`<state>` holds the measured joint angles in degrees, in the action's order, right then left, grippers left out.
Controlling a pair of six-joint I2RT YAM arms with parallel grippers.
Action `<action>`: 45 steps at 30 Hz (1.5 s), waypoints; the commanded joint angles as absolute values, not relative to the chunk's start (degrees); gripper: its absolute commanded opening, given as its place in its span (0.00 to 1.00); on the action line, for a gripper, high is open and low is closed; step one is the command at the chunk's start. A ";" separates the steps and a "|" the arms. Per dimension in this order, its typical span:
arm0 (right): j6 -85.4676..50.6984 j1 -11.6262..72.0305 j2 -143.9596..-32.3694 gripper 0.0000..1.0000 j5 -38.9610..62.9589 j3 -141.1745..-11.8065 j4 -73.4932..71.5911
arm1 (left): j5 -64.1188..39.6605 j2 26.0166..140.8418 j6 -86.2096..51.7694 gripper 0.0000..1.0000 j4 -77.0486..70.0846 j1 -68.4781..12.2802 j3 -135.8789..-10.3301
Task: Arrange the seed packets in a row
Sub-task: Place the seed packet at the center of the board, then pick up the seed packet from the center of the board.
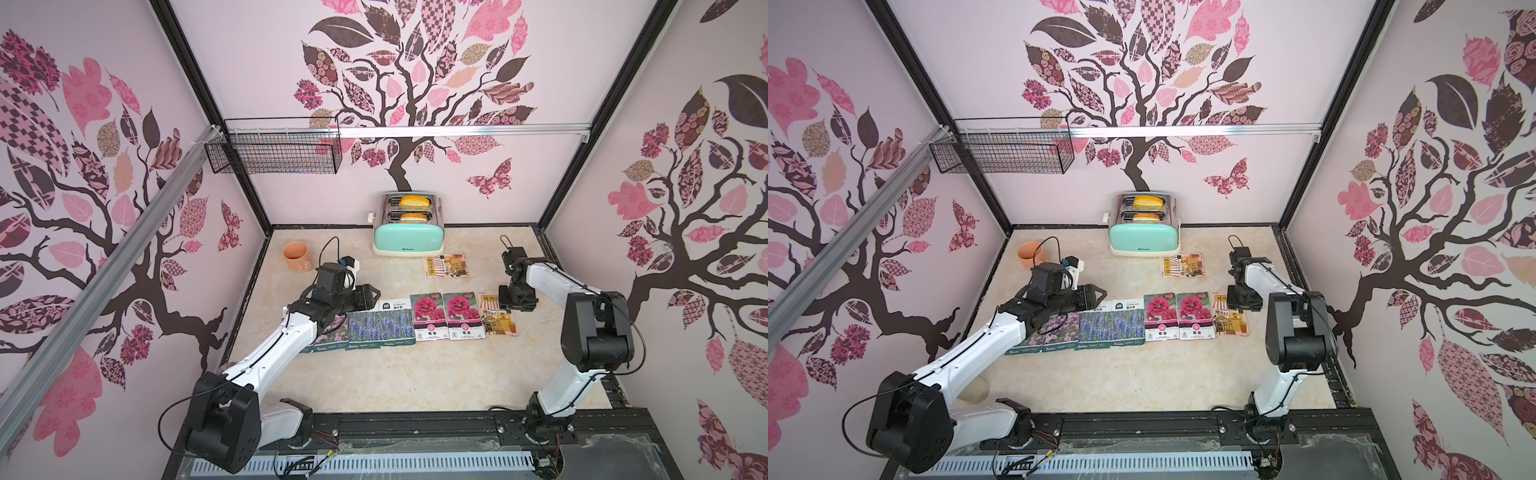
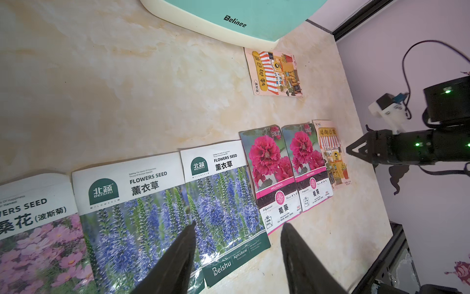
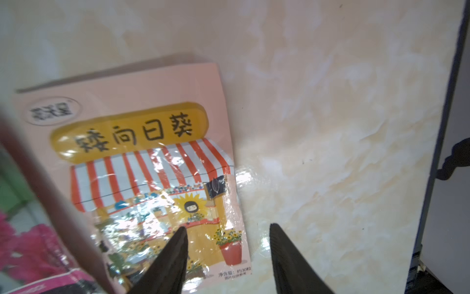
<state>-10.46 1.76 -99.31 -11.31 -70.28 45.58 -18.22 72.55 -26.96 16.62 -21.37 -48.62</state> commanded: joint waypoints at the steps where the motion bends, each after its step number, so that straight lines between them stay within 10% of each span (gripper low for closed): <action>1: -10.47 2.02 -95.12 0.57 -9.29 -74.01 47.51 | -17.87 73.60 -26.28 0.57 16.41 -21.80 -49.74; 14: -19.45 1.58 -97.28 0.60 9.31 -75.72 26.05 | -12.17 93.28 -27.15 0.59 14.81 -24.50 -65.30; 45: -19.44 -0.09 -135.37 0.56 19.64 -106.94 28.69 | -7.48 138.05 -25.65 0.57 19.78 -31.41 -106.27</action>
